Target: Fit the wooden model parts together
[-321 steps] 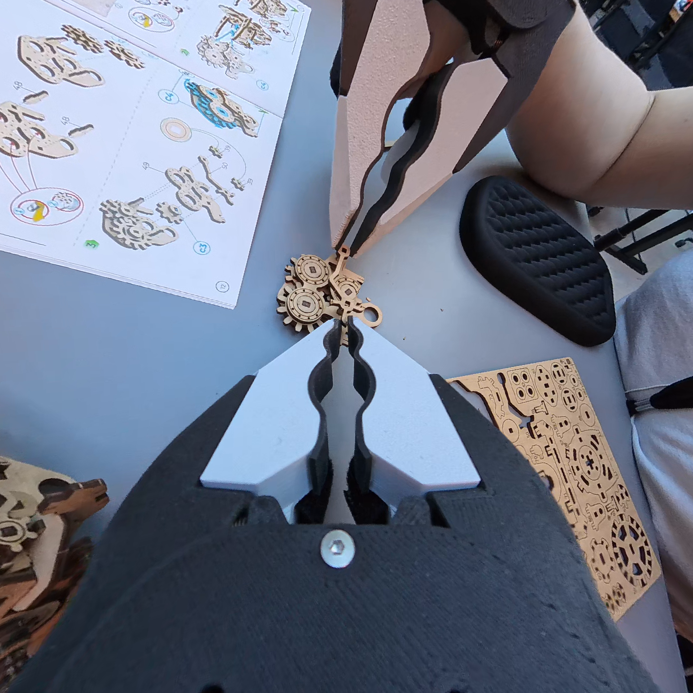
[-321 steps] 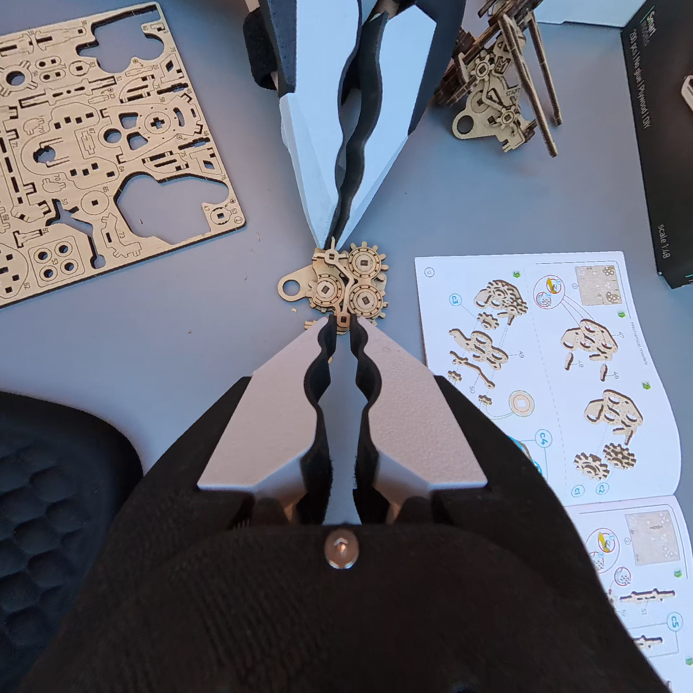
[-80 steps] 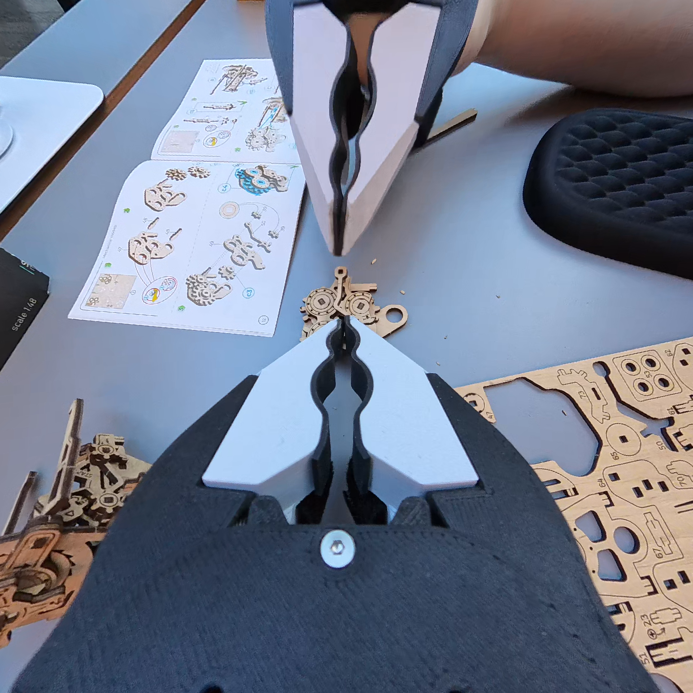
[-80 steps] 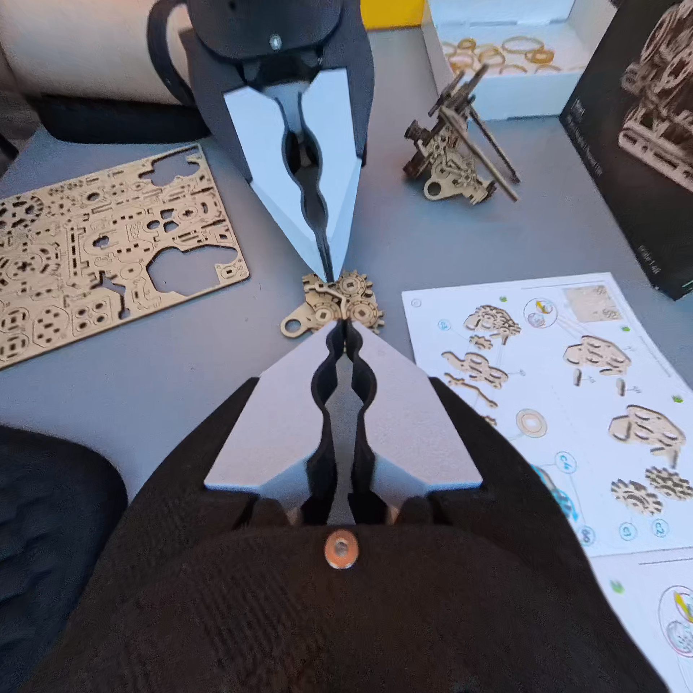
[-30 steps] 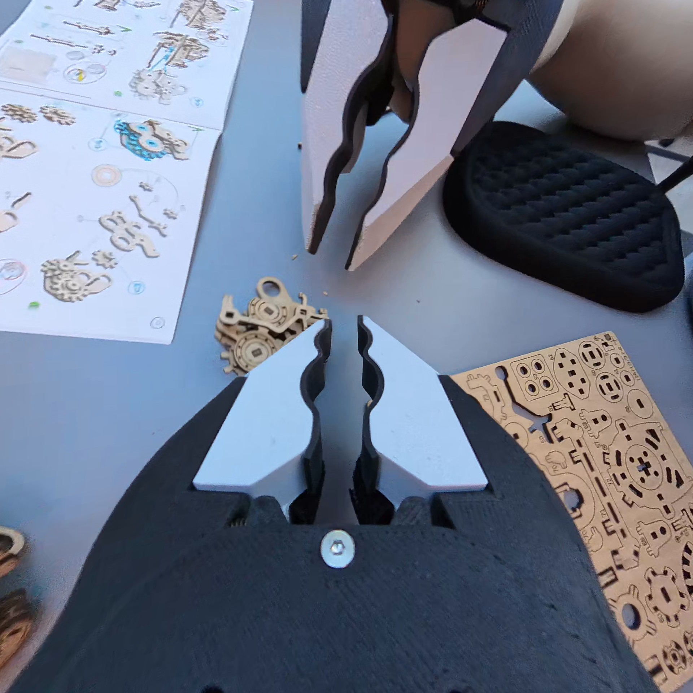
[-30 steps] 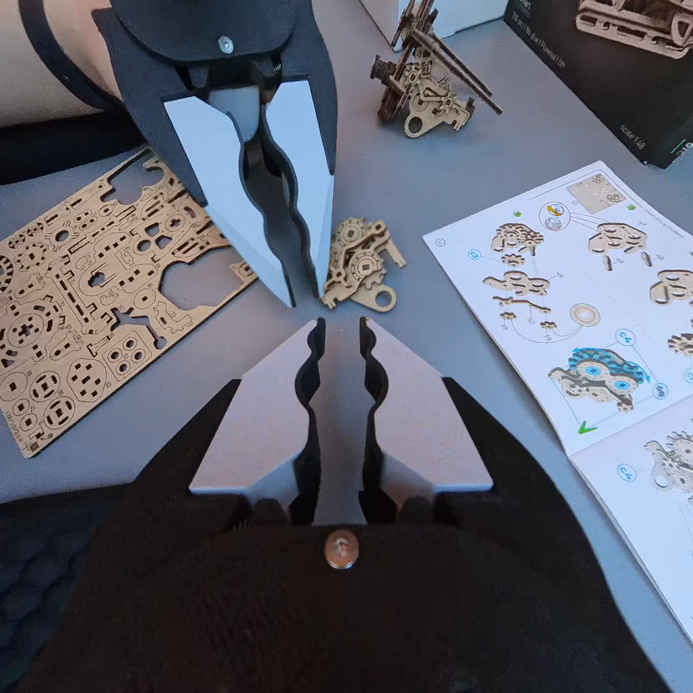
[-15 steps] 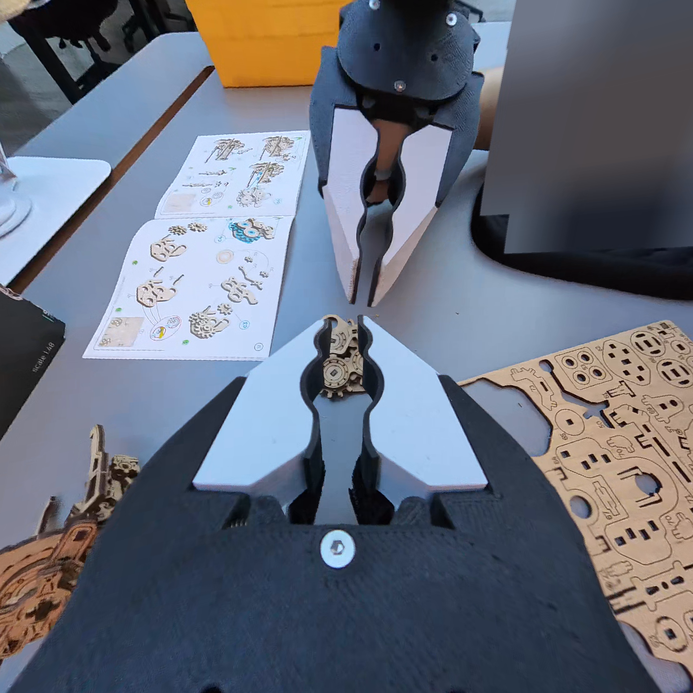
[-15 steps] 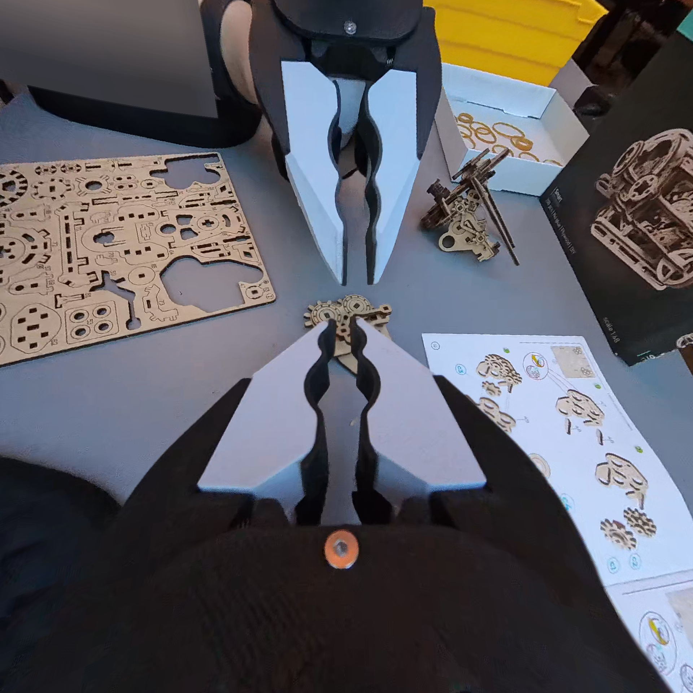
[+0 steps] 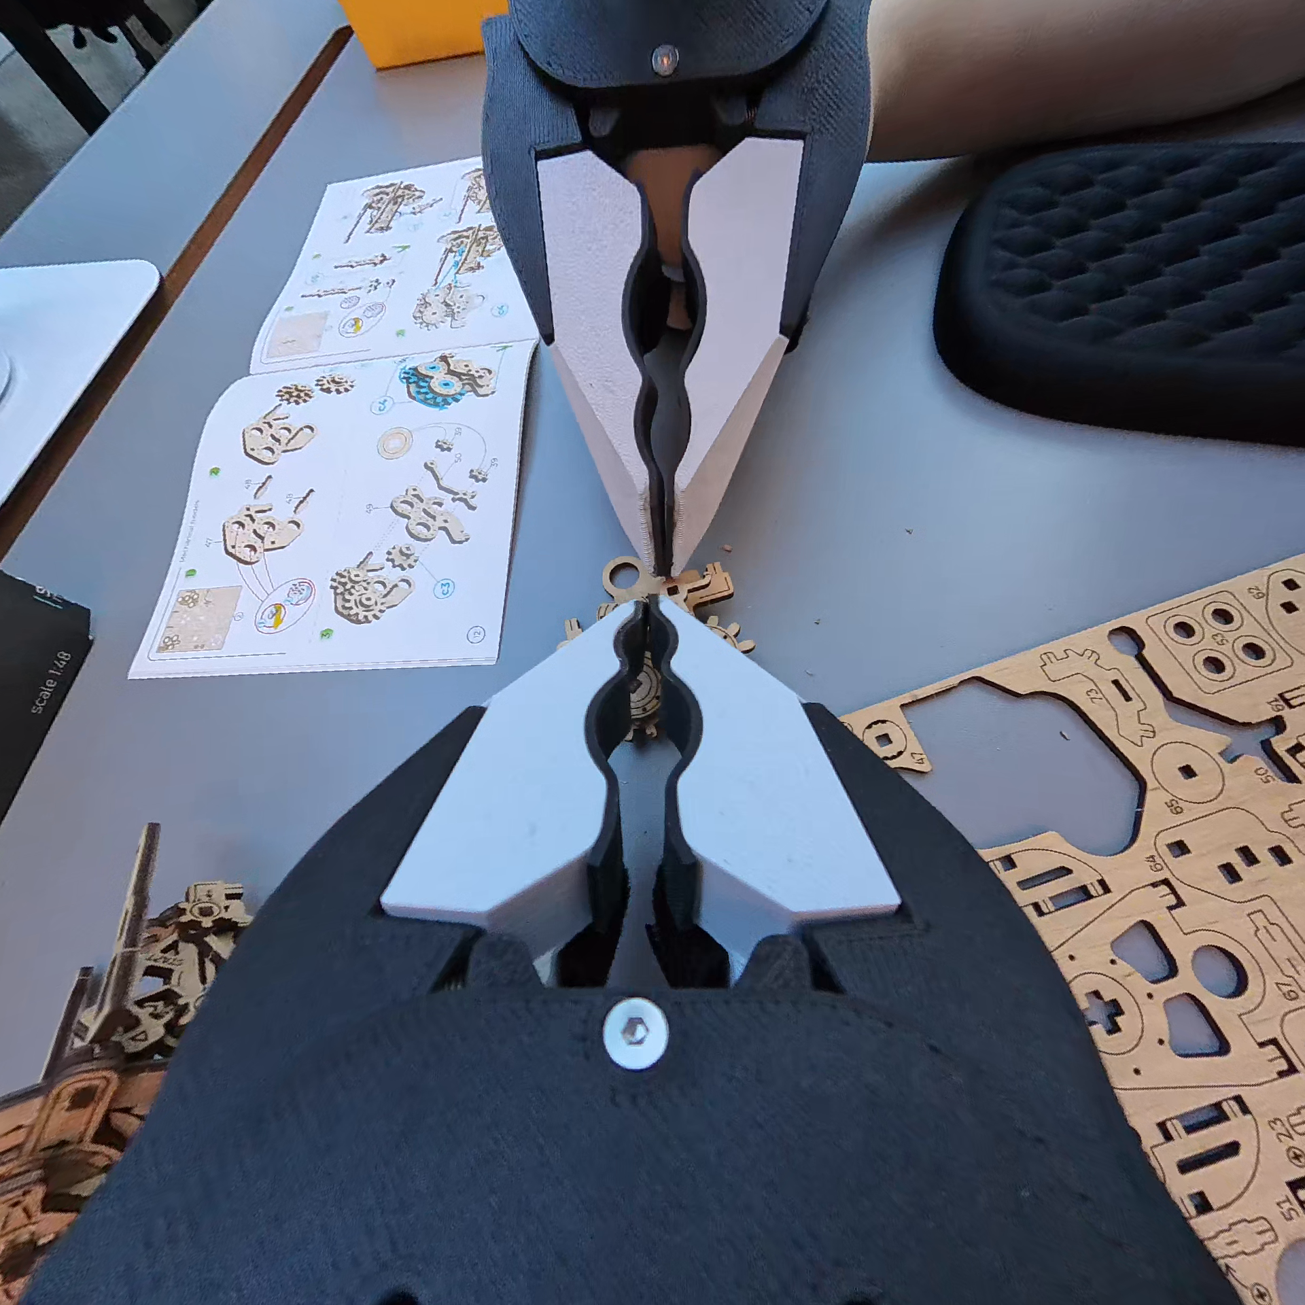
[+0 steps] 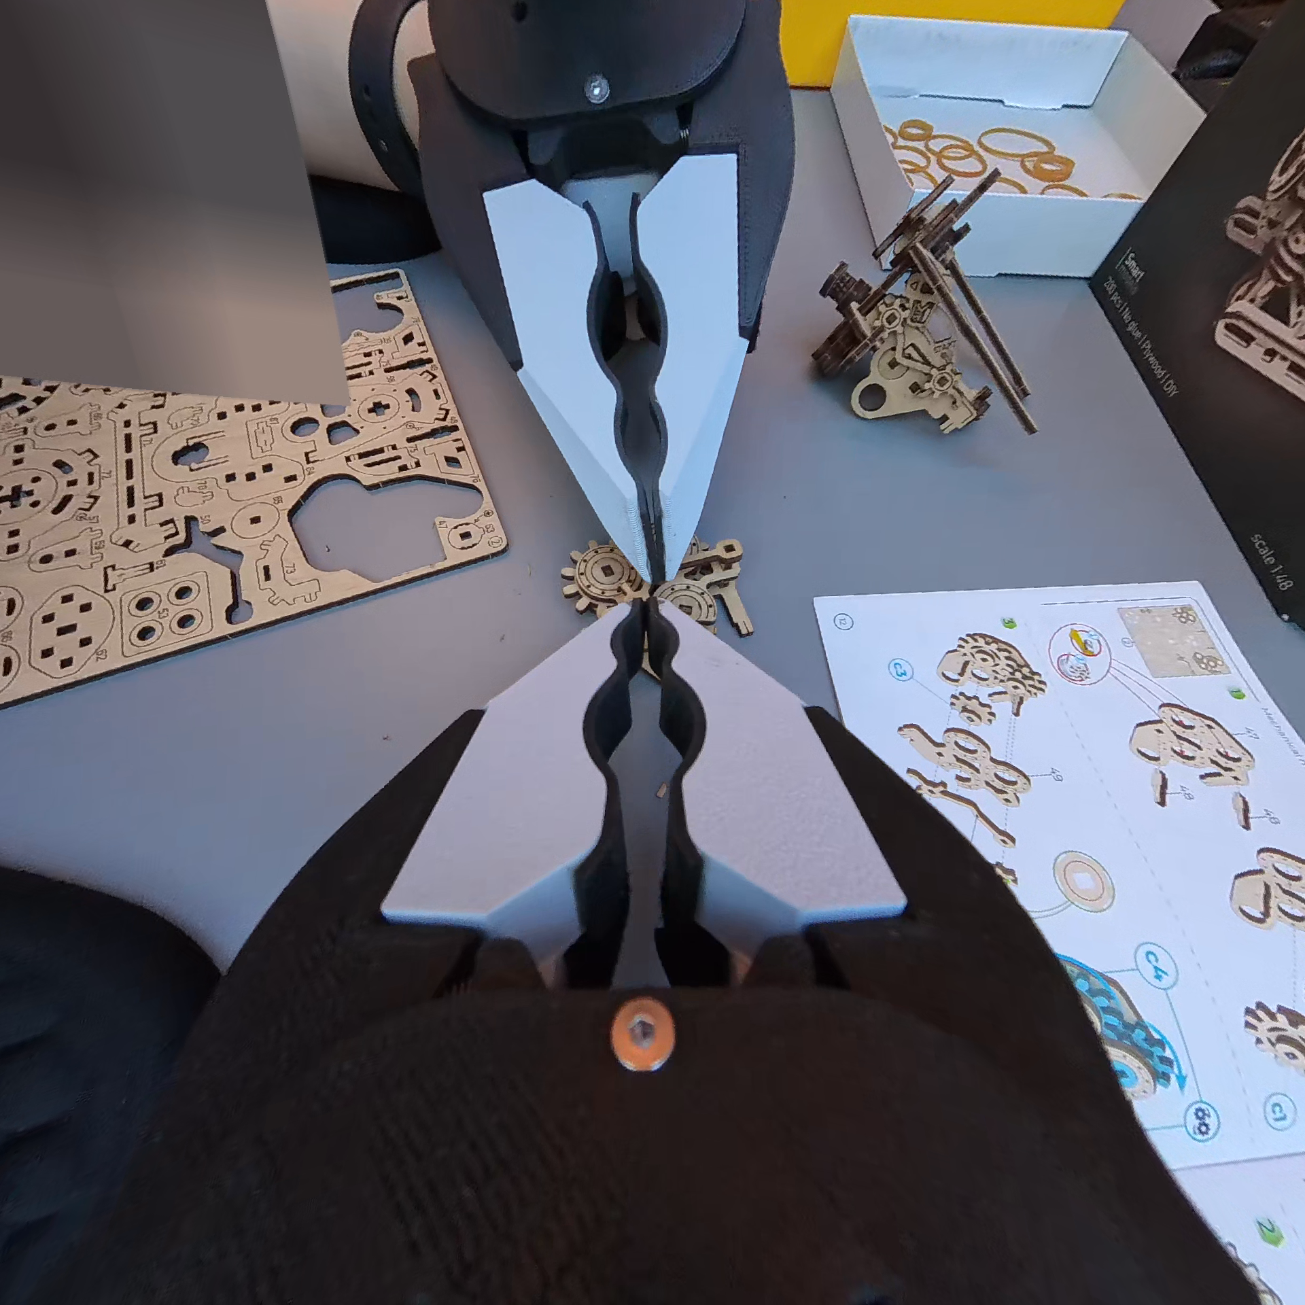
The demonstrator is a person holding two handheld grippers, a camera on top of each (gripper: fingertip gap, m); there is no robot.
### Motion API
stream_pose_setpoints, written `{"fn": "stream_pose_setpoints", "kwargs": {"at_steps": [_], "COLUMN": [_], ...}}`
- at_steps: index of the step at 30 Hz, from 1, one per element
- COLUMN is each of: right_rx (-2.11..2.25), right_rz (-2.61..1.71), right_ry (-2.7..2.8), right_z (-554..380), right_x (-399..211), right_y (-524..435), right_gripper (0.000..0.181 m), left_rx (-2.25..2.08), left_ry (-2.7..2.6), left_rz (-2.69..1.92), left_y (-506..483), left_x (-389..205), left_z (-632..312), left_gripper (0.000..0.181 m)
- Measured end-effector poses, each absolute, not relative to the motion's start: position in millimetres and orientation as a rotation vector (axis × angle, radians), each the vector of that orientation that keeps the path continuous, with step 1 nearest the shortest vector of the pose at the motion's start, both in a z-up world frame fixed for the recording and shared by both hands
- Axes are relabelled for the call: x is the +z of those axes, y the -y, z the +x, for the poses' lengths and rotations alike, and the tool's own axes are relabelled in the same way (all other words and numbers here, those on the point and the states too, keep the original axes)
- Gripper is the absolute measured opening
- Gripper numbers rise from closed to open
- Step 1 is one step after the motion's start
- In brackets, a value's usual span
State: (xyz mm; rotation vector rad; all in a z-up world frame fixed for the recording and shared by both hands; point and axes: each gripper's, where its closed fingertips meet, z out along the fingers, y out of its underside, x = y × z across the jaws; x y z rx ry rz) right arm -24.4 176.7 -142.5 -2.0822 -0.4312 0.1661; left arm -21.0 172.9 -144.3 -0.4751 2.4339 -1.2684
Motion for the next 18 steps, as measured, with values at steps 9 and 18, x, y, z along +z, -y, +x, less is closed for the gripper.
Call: {"fn": "stream_pose_setpoints", "kwargs": {"at_steps": [9,18], "right_rx": [0.138,0.149], "right_rz": [-2.075,-2.046], "right_ry": [0.443,0.431], "right_z": [-25,-29], "right_x": [-142,-133], "right_y": [-177,-179], "right_gripper": [0.0,0.0], "left_rx": [-1.299,-1.287], "left_ry": [-2.436,-2.43], "left_rz": [-0.501,-0.501], "left_y": [-173,-173], "left_x": [-144,-145], "left_z": [-21,-20], "left_gripper": [0.0,0.0]}}
